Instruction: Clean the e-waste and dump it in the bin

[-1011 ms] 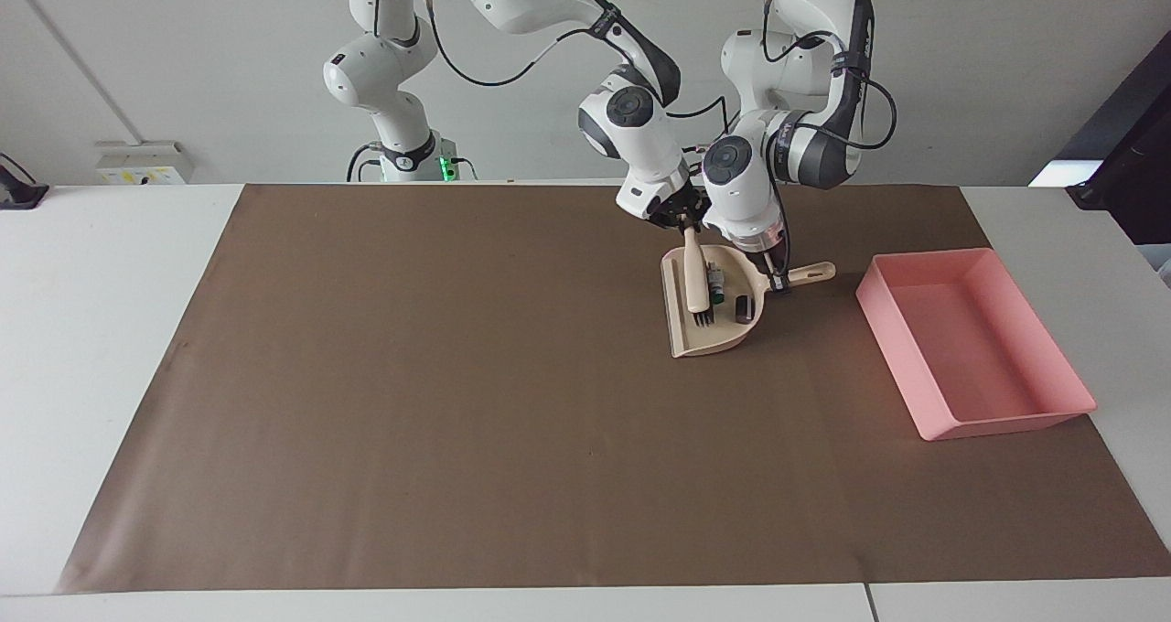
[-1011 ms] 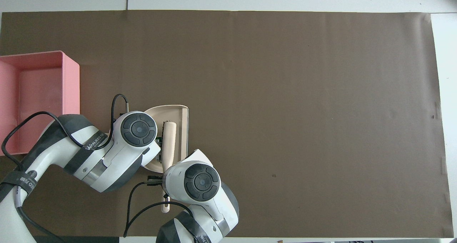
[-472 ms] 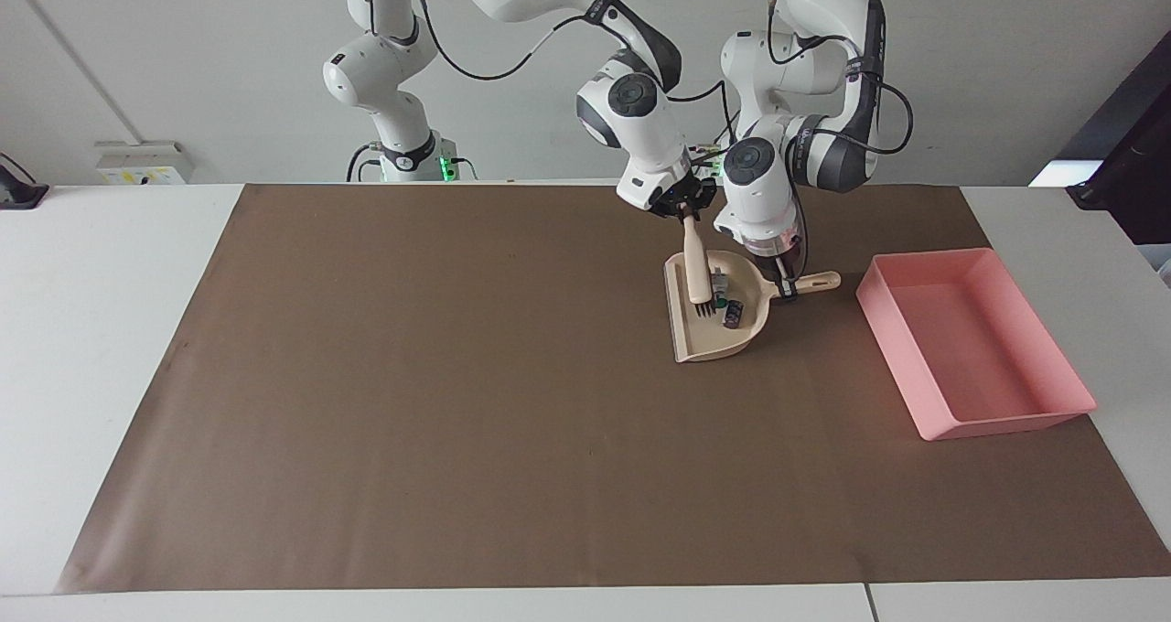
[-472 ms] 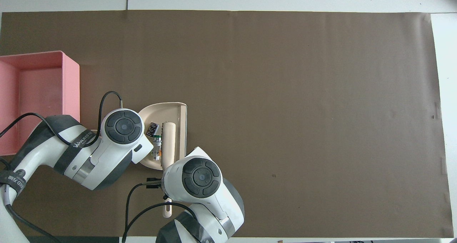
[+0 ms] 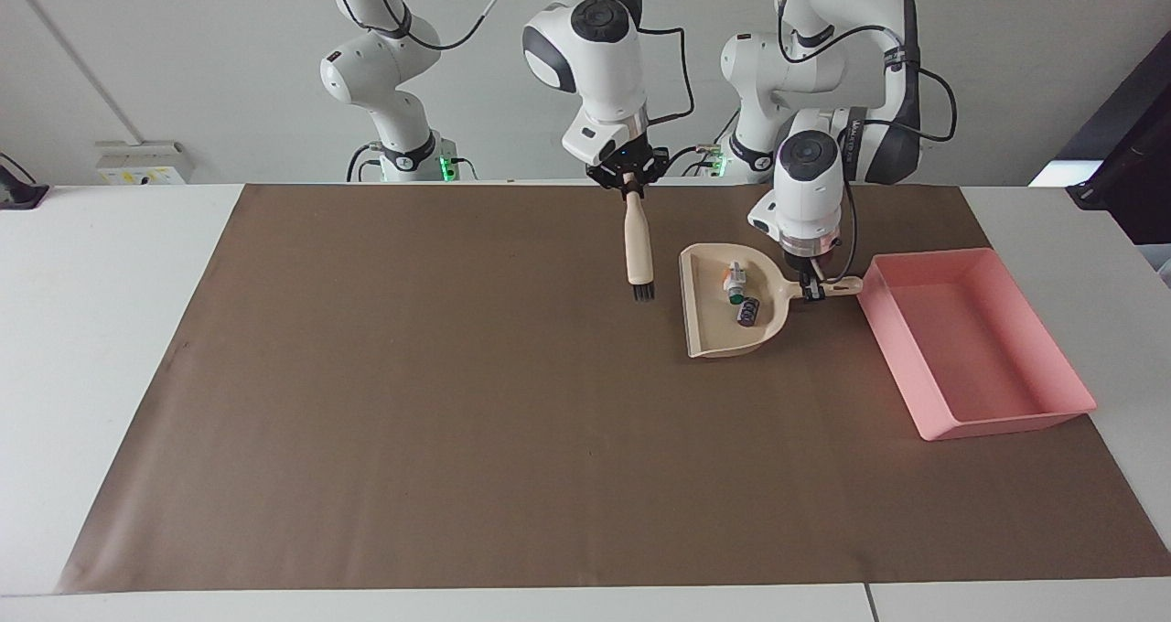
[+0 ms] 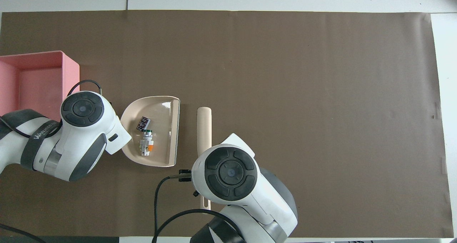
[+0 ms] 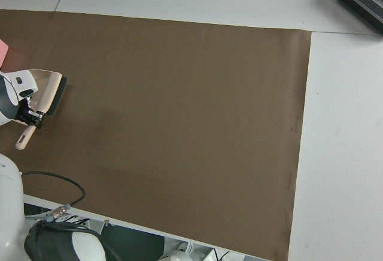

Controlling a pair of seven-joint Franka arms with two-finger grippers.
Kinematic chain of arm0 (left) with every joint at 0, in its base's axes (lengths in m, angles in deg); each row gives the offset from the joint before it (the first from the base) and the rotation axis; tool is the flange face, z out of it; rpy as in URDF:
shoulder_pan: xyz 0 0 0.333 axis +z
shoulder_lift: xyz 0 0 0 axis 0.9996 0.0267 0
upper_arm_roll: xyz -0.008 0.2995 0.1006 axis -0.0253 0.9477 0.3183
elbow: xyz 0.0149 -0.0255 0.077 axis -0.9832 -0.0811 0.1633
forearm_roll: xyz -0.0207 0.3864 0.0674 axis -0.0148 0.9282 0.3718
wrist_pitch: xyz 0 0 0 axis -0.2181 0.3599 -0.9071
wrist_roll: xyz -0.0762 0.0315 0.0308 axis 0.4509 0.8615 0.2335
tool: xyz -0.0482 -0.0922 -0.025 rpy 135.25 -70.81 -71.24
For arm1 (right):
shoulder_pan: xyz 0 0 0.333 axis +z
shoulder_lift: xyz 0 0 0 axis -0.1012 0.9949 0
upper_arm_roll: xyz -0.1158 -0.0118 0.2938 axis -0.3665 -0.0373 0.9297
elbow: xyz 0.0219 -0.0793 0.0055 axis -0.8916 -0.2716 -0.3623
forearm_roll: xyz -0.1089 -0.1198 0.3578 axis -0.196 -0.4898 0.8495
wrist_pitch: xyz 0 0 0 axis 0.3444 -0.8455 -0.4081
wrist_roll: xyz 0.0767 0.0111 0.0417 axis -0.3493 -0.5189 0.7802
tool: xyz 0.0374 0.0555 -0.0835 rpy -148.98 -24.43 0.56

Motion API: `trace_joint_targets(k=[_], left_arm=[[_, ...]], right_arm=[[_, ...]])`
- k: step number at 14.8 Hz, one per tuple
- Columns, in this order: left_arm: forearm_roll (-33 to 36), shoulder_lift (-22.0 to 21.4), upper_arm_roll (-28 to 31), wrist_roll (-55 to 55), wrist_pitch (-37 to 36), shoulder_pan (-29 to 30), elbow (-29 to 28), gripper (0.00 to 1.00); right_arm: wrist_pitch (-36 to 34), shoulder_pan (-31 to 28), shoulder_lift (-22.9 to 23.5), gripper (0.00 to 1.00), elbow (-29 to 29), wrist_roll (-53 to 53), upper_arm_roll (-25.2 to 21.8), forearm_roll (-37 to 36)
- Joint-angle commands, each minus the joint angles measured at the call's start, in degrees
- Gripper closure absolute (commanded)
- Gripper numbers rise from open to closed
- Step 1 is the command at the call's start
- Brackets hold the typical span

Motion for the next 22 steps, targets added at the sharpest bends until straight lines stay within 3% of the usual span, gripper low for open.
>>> trace_joint_targets(k=[1, 5, 8, 10, 14, 17, 19, 22], left_arm=[[-2.76, -1.3, 0.07, -5.6, -6.0, 3.66, 6.05, 1.0], [-2.76, -1.31, 0.25, -12.26, -8.48, 10.87, 12.38, 1.0], [-2.76, -0.08, 0.25, -16.78, -7.86, 17.37, 16.16, 1.0], [-2.76, 1.32, 0.25, -19.05, -7.25, 21.75, 17.92, 1.0], [-2.24, 6.5, 0.69, -29.14, -3.22, 31.42, 23.02, 1.0], [-1.02, 11.07, 1.04, -34.54, 1.71, 35.84, 26.28, 1.0], [8.78, 11.88, 1.39, -32.97, 3.81, 35.76, 27.25, 1.0], [18.03, 11.44, 1.48, -21.13, 4.44, 34.35, 24.8, 1.0]], right_arm=[[-7.9, -9.7, -6.8, 1.0, -1.01, 4.99, 0.66, -3.38], [-14.16, -23.68, -9.1, 1.0, -1.19, 18.09, 0.57, -8.47], [-14.26, -36.24, -9.37, 1.0, -3.64, 31.86, 0.57, -8.75], [-13.21, -41.0, -8.76, 1.0, -6.36, 38.31, 0.57, -10.15], [-8.56, -46.55, -4.63, 1.0, -9.62, 45.88, 0.57, -11.83], [-0.31, -49.37, -3.83, 1.0, -15.15, 46.78, 0.57, -12.44], [3.05, -50.68, -3.92, 1.0, -17.79, 46.86, 0.66, -12.44], [6.92, -51.39, -3.57, 1.0, -20.08, 47.13, 0.66, -12.44]])
